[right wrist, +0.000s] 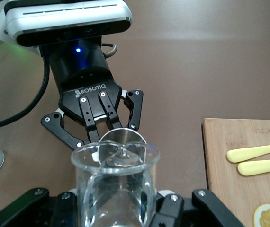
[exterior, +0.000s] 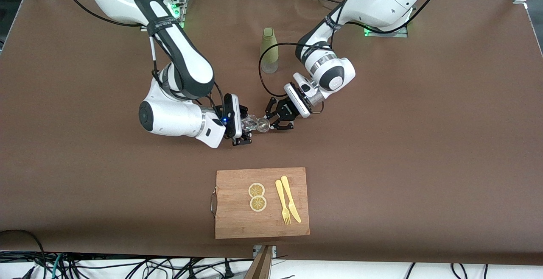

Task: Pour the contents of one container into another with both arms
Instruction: 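Tilt the beaker over the jigger with the right gripper to pour, then tip the beaker upright with the right gripper while the left gripper withdraws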

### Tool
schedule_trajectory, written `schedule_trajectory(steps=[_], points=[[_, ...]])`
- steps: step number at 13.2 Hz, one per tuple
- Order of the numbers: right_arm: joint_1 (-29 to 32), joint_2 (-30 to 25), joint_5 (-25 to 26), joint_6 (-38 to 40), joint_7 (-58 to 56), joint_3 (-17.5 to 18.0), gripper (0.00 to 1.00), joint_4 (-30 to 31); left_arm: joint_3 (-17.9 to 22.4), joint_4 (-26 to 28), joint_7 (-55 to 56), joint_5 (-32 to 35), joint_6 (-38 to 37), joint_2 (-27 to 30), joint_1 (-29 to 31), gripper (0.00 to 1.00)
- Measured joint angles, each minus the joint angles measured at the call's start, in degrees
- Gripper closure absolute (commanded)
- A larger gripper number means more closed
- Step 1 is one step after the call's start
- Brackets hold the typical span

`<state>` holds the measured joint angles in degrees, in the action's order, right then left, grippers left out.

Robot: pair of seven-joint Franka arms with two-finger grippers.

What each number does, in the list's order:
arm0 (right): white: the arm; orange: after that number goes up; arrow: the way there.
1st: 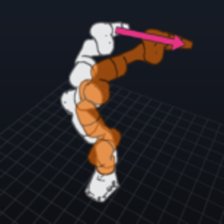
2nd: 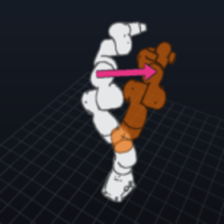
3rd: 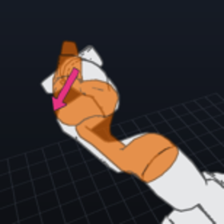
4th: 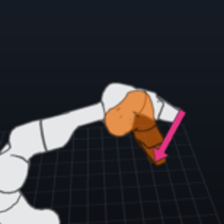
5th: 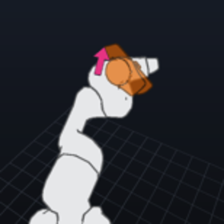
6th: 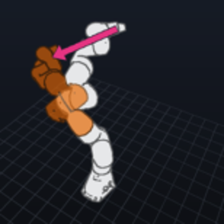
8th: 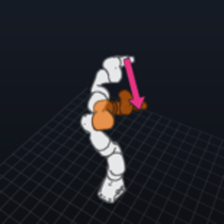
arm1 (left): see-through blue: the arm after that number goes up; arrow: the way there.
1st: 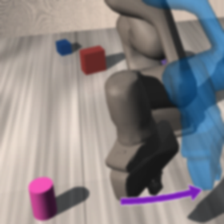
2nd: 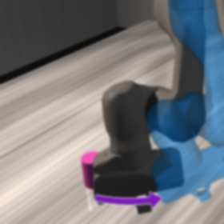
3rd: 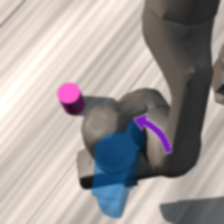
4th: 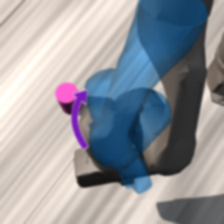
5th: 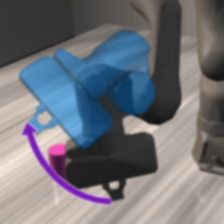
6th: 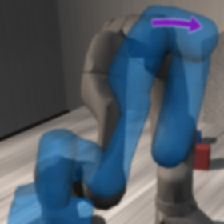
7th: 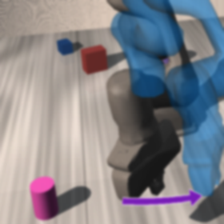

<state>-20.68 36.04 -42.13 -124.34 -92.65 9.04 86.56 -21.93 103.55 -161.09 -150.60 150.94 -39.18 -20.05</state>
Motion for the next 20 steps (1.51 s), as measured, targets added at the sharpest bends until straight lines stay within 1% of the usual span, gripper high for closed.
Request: schedule_trajectory(steps=[3, 4, 8, 13, 14, 16, 20], points=[[-1.2, -0.5, 5.2, -1.6, 4.2, 0.0, 0.88, 0.0, 0.2, -0.2, 0.0, 0.0, 0.0, -0.3, -0.1, 1.00], [-1.4, -0.7, 6.2, -2.0, 5.0, 0.0, 0.88, 0.0, 0.3, -0.2, 0.0, 0.0, 0.0, -0.4, -0.1, 1.00], [-1.7, -1.0, 8.0, -2.2, 5.3, 0.0, 0.88, 0.0, 0.3, -0.4, 0.0, 0.0, 0.0, -0.4, -0.1, 1.00], [-2.0, -1.0, 8.4, -2.5, 5.5, 0.0, 0.88, 0.0, 0.3, -0.4, 0.0, 0.0, 0.0, -0.4, -0.1, 1.00], [-2.0, -1.0, 8.0, -2.5, 5.5, 0.0, 0.88, 0.0, 0.3, -0.4, 0.0, 0.0, 0.0, -0.4, -0.1, 1.00], [-1.9, -1.1, 5.6, -2.5, 5.5, 0.0, 0.88, 0.0, 0.3, -0.5, 0.0, 0.0, 0.0, -0.4, -0.1, 1.00], [-1.8, -2.2, -4.8, -2.3, 5.5, -0.1, 0.88, -0.1, 0.6, -0.7, 0.0, 0.0, 0.0, -0.4, 0.0, 1.00]])
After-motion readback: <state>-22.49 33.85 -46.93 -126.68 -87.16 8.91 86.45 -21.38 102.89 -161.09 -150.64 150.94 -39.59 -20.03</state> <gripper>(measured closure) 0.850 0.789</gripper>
